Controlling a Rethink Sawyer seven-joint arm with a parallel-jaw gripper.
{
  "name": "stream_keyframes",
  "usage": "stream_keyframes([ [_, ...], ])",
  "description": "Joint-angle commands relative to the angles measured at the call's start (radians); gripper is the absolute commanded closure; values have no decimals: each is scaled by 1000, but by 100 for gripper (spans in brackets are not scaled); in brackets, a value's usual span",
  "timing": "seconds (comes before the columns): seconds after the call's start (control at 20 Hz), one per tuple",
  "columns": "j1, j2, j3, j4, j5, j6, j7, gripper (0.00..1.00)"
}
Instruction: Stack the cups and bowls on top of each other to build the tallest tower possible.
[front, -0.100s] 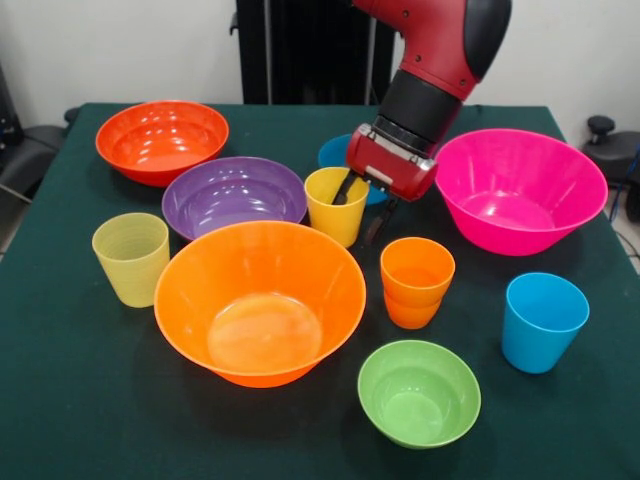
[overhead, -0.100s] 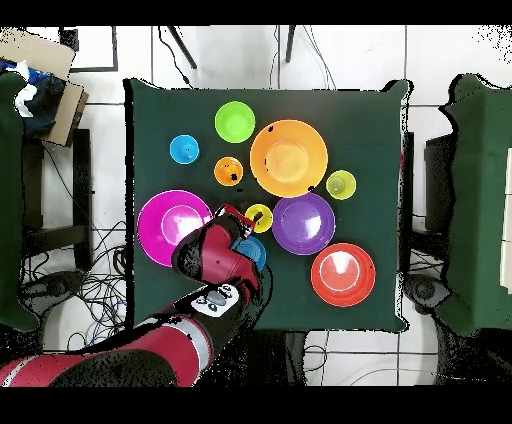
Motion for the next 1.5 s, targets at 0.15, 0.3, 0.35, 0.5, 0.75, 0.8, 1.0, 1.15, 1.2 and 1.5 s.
stream_keyframes([
  [0.15, -22, 54, 159, -79, -22, 7, 167, 0],
  [0.3, -20, 53, 158, -76, -20, 9, 168, 0],
  [0.35, -18, 52, 158, -74, -19, 10, 169, 0],
  [0.5, -15, 49, 156, -70, -16, 15, 170, 0],
  [0.75, -13, 43, 156, -64, -18, 20, 168, 0],
  [0.8, -12, 42, 155, -64, -17, 21, 168, 0],
  [1.0, -11, 36, 152, -60, -20, 29, 164, 0],
  [1.15, -13, 28, 149, -57, -26, 37, 157, 0],
  [1.2, -14, 28, 149, -57, -28, 39, 154, 0],
  [1.5, -10, 26, 141, -58, -19, 54, 150, 0],
])
